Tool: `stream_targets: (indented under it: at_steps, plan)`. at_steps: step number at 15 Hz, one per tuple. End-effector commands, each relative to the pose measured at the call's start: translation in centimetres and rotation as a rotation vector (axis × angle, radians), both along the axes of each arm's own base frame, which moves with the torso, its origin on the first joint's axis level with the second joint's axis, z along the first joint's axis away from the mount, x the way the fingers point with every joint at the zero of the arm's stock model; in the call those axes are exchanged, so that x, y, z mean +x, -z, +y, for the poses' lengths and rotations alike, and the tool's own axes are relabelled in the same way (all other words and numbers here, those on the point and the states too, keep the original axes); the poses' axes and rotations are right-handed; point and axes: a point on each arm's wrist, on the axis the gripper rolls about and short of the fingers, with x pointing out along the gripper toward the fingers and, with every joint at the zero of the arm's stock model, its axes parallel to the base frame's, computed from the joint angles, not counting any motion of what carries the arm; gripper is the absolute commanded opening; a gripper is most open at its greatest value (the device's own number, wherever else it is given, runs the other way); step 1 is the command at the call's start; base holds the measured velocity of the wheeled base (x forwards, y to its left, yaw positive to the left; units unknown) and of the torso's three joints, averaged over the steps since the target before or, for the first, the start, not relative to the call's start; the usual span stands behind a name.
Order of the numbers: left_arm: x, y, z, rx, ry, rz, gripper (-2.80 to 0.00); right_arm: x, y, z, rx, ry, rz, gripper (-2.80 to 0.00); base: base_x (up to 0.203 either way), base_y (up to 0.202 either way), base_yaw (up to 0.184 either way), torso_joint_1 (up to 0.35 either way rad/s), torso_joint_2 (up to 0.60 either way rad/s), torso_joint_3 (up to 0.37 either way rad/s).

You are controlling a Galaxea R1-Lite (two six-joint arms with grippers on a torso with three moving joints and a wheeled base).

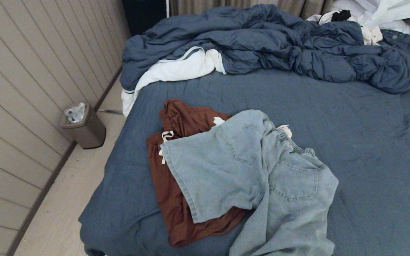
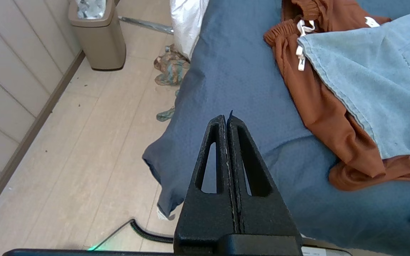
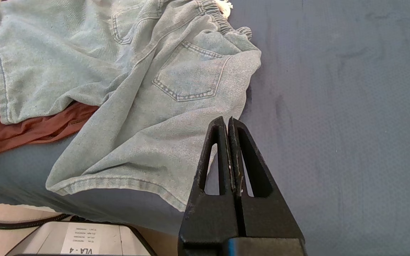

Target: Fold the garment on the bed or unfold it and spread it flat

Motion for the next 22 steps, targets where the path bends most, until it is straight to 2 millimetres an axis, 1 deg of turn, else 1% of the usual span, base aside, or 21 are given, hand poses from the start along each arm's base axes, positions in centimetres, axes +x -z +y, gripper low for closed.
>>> stream_targets:
  at_steps: [1, 22]
  plan:
    - [0.01, -0.01, 0.00, -0.001, 0.000, 0.000, -2.80, 0.00, 0.00, 0.00, 0.000, -0.001, 0.000, -2.80, 0.000, 0.000, 0.000, 0.000, 0.00, 0.000]
    - [0.01, -0.01, 0.00, -0.001, 0.000, 0.000, -2.80, 0.00, 0.00, 0.00, 0.000, -0.001, 0.000, -2.80, 0.000, 0.000, 0.000, 0.000, 0.00, 0.000]
